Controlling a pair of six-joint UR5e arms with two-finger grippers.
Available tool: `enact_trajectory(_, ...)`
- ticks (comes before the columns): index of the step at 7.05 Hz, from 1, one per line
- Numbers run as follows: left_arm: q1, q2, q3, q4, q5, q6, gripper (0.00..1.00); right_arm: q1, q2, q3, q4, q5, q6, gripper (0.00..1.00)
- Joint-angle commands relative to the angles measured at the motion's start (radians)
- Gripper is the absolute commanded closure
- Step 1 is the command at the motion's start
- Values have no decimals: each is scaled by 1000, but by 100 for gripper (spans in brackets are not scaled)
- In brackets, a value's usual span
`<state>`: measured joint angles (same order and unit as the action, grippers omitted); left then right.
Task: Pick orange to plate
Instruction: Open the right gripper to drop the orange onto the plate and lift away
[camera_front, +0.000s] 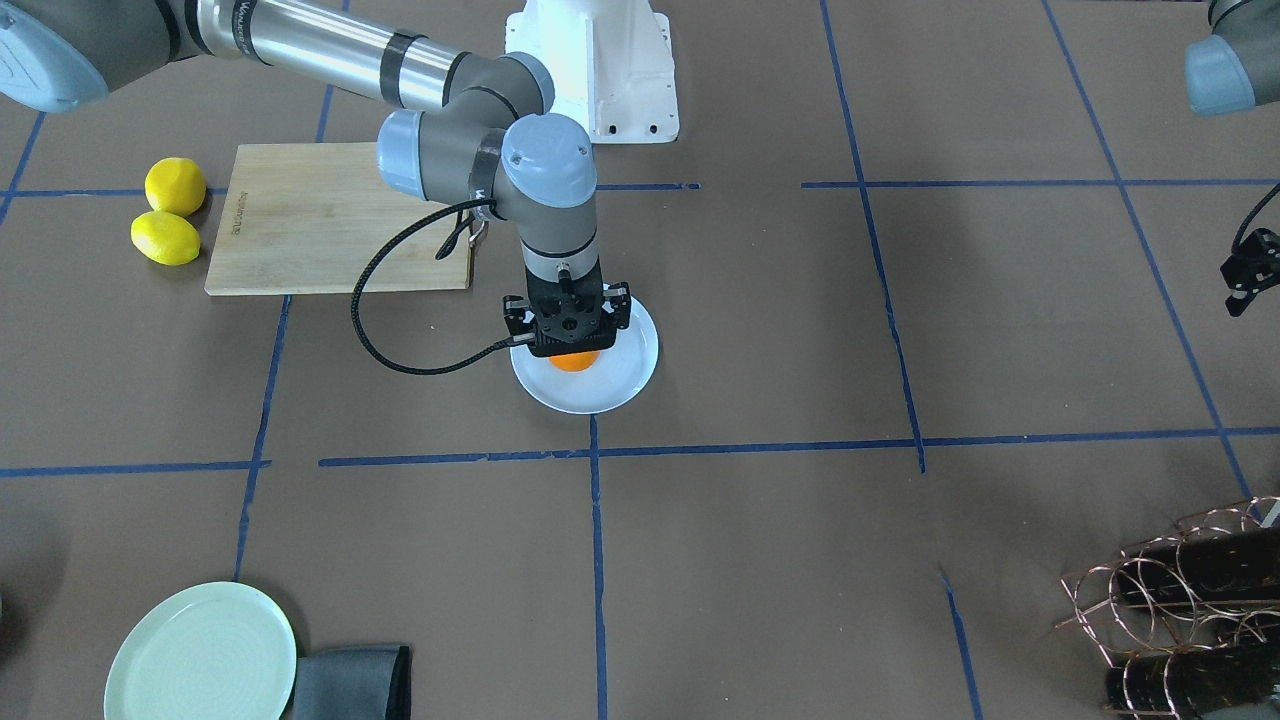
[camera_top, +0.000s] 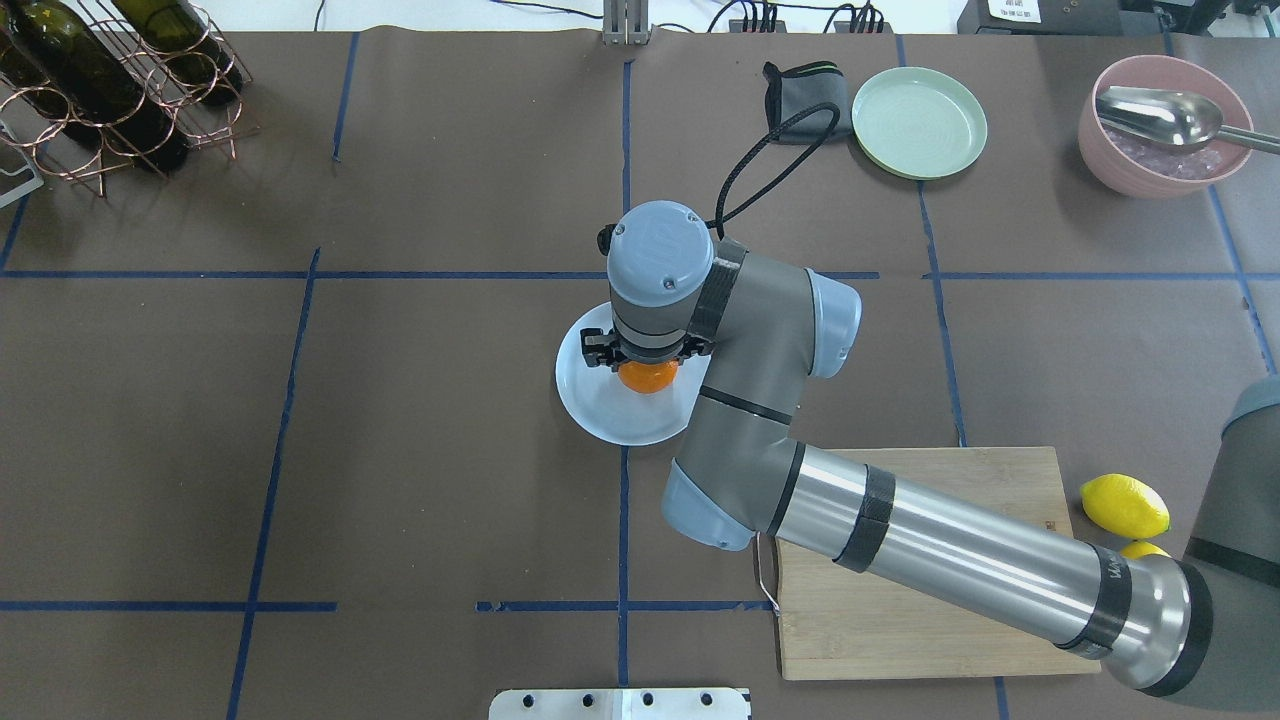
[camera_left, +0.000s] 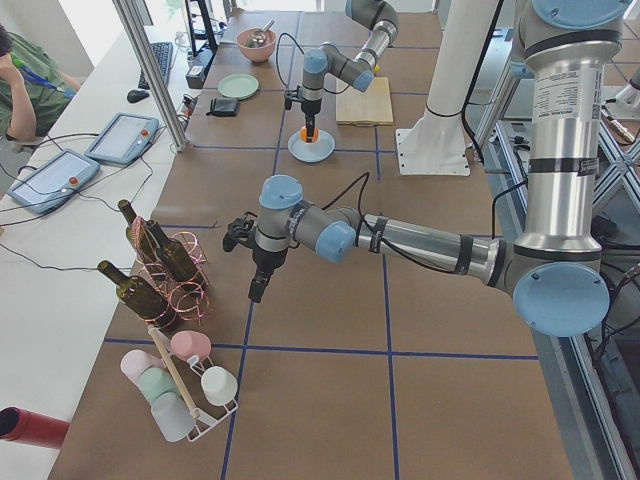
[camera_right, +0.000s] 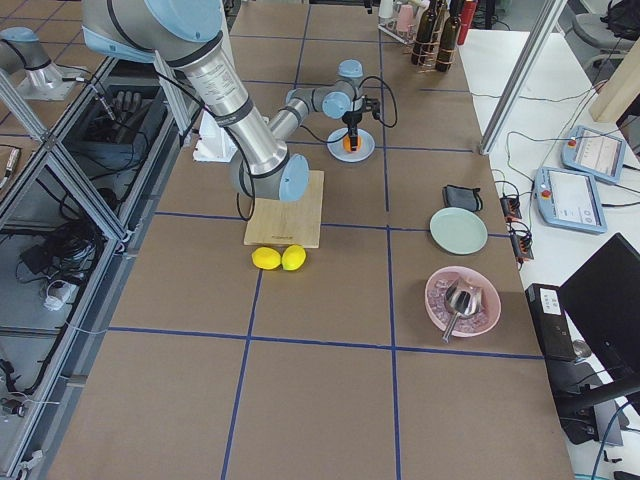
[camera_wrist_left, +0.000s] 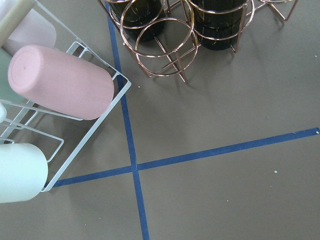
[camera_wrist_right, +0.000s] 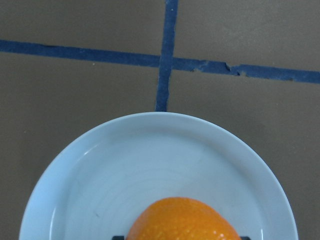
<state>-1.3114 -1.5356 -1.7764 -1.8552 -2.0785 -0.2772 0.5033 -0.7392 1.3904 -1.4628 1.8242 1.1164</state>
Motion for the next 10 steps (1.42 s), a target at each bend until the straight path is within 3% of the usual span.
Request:
enact_trajectory(1,-6,2,0,1,0,0,0,1,3,1,4,3,5,0)
enact_trajectory(3,-6,3,3,1,0,1,0,24,20,22,-11,32,5,0)
enact_trajectory(4,-11,3,3,2,0,1,0,76,6,82,-69,93,-1,0)
enact_trajectory(5,-23,9,3,7,-26,25,0,134,-53,196,-152,154,-24,0)
enact_trajectory(7,-104,3,5,164,-190,195,0,261,-233,417,-281,200,-257,0)
enact_trajectory(8,-115,9,11,197,-231,217,0,344,-344,480,-290,230,-421,0)
enact_trajectory(10,-193,47,32,217,-307,252,0,513,-454,473,-292,331,-634,0)
